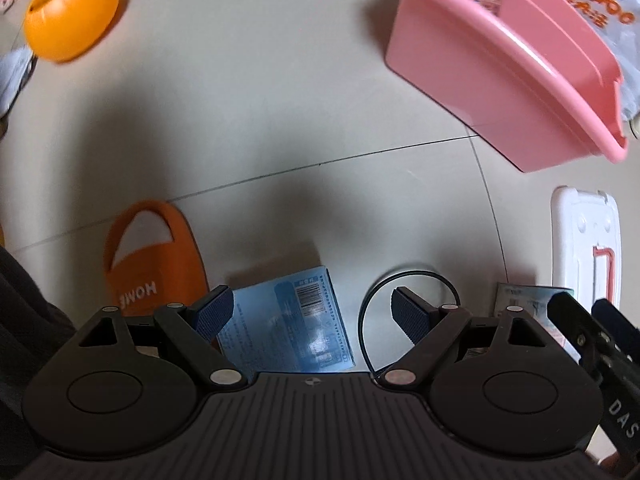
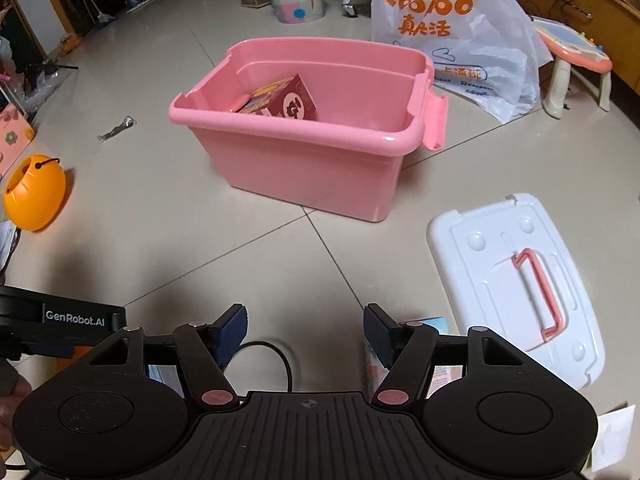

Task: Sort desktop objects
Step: 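Move the left gripper down to the light-blue box beside the orange slipper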

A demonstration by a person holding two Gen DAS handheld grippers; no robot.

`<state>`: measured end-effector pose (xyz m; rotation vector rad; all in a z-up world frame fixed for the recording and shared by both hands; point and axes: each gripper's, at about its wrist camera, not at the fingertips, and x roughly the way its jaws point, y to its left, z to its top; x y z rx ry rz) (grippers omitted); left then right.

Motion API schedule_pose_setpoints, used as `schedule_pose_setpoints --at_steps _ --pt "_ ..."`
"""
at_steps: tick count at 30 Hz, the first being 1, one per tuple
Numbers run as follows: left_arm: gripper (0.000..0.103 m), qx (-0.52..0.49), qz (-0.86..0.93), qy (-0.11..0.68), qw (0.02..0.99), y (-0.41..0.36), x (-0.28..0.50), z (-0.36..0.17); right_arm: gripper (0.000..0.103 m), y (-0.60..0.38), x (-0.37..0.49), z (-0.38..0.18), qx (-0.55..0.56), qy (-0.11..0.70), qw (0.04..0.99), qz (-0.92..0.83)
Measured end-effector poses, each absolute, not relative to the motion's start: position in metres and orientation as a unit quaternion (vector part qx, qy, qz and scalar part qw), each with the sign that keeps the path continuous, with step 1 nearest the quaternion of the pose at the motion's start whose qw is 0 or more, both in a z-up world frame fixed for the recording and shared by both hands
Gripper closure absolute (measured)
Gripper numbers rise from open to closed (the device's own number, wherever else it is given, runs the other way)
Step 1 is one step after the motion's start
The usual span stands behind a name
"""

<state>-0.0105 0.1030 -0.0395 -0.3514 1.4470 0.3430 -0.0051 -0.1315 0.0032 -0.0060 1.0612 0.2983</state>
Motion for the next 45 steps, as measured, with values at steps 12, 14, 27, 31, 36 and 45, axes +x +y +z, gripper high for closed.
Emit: schedule_pose_setpoints --at_steps 12,14,27,31,36,45 --pt "0.015 -0.184 0.172 0.665 0.703 0.112 -0.012 -0.078 0.042 -0.127 -0.001 -0.012 0.002 0.518 0.843 0.144" --pt "0.015 -0.184 0.175 0.666 0.701 0.111 -0.013 -0.083 0.042 -0.127 0.0 -0.014 0.006 0.52 0.842 0.145" --pt "0.01 -0.168 0.209 0.672 0.69 0.103 -0.014 -0.083 0.042 -0.12 0.005 -0.029 0.004 0.534 0.832 0.146" --pt "0.01 -0.17 0.219 0.678 0.68 0.106 -0.015 -0.085 0.042 -0.116 0.007 -0.032 0.002 0.537 0.83 0.151" --pt "0.008 -0.176 0.233 0.681 0.671 0.111 -0.016 -0.089 0.042 -0.11 0.008 -0.035 -0.004 0.54 0.827 0.157" --pt "0.008 -0.2 0.244 0.689 0.653 0.117 -0.015 -0.091 0.041 -0.112 0.008 -0.035 -0.001 0.54 0.827 0.155"
